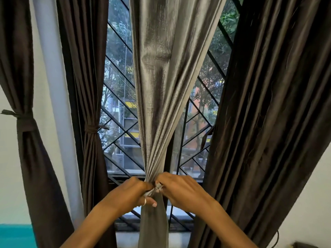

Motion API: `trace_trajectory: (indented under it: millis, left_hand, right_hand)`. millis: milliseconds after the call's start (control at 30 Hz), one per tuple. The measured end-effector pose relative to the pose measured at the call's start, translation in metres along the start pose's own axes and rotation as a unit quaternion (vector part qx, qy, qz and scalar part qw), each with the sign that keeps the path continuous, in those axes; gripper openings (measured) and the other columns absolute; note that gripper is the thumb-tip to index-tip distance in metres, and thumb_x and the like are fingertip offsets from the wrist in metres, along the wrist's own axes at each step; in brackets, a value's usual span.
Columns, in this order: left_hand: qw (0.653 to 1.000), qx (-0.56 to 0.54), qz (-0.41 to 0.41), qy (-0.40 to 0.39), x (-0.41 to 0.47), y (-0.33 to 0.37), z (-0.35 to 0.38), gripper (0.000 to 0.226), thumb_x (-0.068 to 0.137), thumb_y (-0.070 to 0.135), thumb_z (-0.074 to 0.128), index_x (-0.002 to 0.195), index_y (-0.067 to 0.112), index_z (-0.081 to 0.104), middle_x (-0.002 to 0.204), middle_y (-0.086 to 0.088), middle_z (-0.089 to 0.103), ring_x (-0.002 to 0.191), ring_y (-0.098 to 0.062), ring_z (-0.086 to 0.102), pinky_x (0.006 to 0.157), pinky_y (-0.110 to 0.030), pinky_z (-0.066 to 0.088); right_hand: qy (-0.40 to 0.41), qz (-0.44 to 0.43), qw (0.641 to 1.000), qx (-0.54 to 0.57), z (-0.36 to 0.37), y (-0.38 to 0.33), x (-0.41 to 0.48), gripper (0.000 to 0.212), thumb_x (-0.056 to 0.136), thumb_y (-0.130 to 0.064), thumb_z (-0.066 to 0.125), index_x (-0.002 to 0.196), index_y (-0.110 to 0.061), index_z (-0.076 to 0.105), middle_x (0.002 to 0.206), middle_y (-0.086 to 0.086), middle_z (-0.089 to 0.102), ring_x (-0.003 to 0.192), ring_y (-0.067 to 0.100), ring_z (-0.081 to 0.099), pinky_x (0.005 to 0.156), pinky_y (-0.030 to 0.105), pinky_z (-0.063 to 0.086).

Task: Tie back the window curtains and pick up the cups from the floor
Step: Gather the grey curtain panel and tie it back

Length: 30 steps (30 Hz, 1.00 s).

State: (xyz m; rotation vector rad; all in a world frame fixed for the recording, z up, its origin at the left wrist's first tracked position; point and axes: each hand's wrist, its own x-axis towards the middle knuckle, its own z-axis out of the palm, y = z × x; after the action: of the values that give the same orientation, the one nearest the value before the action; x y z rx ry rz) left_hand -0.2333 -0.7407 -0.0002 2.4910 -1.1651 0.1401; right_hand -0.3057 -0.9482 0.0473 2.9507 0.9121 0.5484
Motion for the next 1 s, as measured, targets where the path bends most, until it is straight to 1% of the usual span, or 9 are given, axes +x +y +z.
trace_trajectory:
  millis: [167, 233, 333, 433, 533, 633, 700, 833, 1000]
  left_hand:
    - [0.988, 0.118, -0.008, 0.097, -0.008, 0.011, 0.016, 0.029, 0.097, 0.057, 0.045, 0.102, 0.03, 0.052, 0.09, 0.002, 0.066, 0.082, -0.017, 0.065, 0.062, -0.033, 0.047]
    - [0.972, 0.184, -0.014, 0.147, -0.01, 0.018, 0.026, 0.028, 0.098, 0.053, 0.04, 0.103, 0.027, 0.052, 0.081, 0.004, 0.068, 0.069, -0.016, 0.067, 0.051, -0.026, 0.037]
    - [0.968, 0.179, -0.05, 0.171, -0.014, 0.027, 0.035, 0.039, 0.094, 0.053, 0.034, 0.112, 0.024, 0.054, 0.056, 0.009, 0.06, 0.04, -0.005, 0.054, 0.033, -0.019, 0.03]
    - [0.963, 0.163, -0.082, 0.201, -0.016, 0.027, 0.049, 0.054, 0.098, 0.051, 0.033, 0.135, 0.015, 0.049, 0.061, 0.01, 0.061, 0.042, -0.003, 0.055, 0.032, -0.019, 0.043]
    - [0.967, 0.16, -0.07, 0.186, -0.016, 0.03, 0.051, 0.046, 0.1, 0.046, 0.032, 0.135, 0.021, 0.049, 0.068, 0.009, 0.06, 0.046, -0.005, 0.054, 0.034, -0.019, 0.043]
    - [0.961, 0.206, -0.029, 0.18, -0.02, 0.034, 0.05, 0.037, 0.093, 0.032, 0.058, 0.128, 0.024, 0.051, 0.074, 0.01, 0.061, 0.051, -0.003, 0.053, 0.035, -0.014, 0.039]
    - [0.958, 0.233, -0.022, 0.164, -0.02, 0.033, 0.05, 0.066, 0.073, 0.019, 0.083, 0.132, 0.014, 0.053, 0.08, 0.003, 0.064, 0.056, -0.008, 0.054, 0.033, -0.018, 0.041]
    - [0.948, 0.283, -0.033, 0.143, -0.018, 0.03, 0.046, 0.075, 0.064, 0.014, 0.091, 0.128, 0.006, 0.053, 0.08, -0.005, 0.065, 0.057, -0.013, 0.055, 0.033, -0.022, 0.043]
    - [0.963, 0.25, -0.044, 0.091, -0.011, 0.031, 0.041, 0.072, 0.059, 0.012, 0.092, 0.122, 0.008, 0.057, 0.082, -0.007, 0.067, 0.06, -0.015, 0.059, 0.037, -0.026, 0.051]
  right_hand:
    - [0.036, 0.037, 0.996, 0.08, 0.009, 0.0, 0.002, 0.009, 0.105, -0.034, 0.042, 0.107, -0.025, 0.044, 0.084, -0.009, 0.052, 0.065, 0.011, 0.042, 0.054, 0.024, 0.025]
    - [0.047, 0.064, 0.988, 0.132, 0.016, 0.002, 0.003, 0.007, 0.105, -0.036, 0.043, 0.103, -0.03, 0.041, 0.083, -0.013, 0.052, 0.066, 0.008, 0.043, 0.058, 0.025, 0.029]
    - [0.073, 0.094, 0.972, 0.205, 0.027, 0.005, 0.006, 0.01, 0.104, -0.042, 0.045, 0.098, -0.036, 0.04, 0.079, -0.017, 0.051, 0.067, 0.002, 0.048, 0.06, 0.023, 0.034]
    - [0.097, 0.125, 0.96, 0.232, 0.039, 0.009, 0.007, 0.016, 0.102, -0.047, 0.046, 0.098, -0.033, 0.045, 0.073, -0.014, 0.053, 0.067, 0.005, 0.053, 0.056, 0.024, 0.033]
    - [0.119, 0.163, 0.94, 0.274, 0.048, 0.014, 0.01, 0.018, 0.097, -0.05, 0.053, 0.101, -0.034, 0.047, 0.08, -0.012, 0.061, 0.074, 0.006, 0.06, 0.06, 0.027, 0.045]
    - [0.135, 0.193, 0.926, 0.294, 0.054, 0.017, 0.014, 0.028, 0.091, -0.052, 0.062, 0.103, -0.034, 0.044, 0.079, -0.013, 0.06, 0.074, 0.006, 0.06, 0.063, 0.031, 0.05]
    - [0.15, 0.196, 0.926, 0.284, 0.058, 0.016, 0.017, 0.03, 0.092, -0.048, 0.065, 0.1, -0.032, 0.04, 0.071, -0.011, 0.053, 0.064, 0.007, 0.055, 0.054, 0.023, 0.041]
    - [0.195, 0.2, 0.915, 0.29, 0.067, 0.014, 0.023, 0.028, 0.091, -0.043, 0.067, 0.093, -0.032, 0.042, 0.068, -0.006, 0.057, 0.06, 0.012, 0.055, 0.05, 0.021, 0.038]
    - [0.226, 0.168, 0.927, 0.246, 0.078, 0.013, 0.026, 0.008, 0.097, -0.037, 0.063, 0.095, -0.029, 0.059, 0.078, -0.015, 0.064, 0.068, 0.0, 0.059, 0.059, 0.011, 0.044]
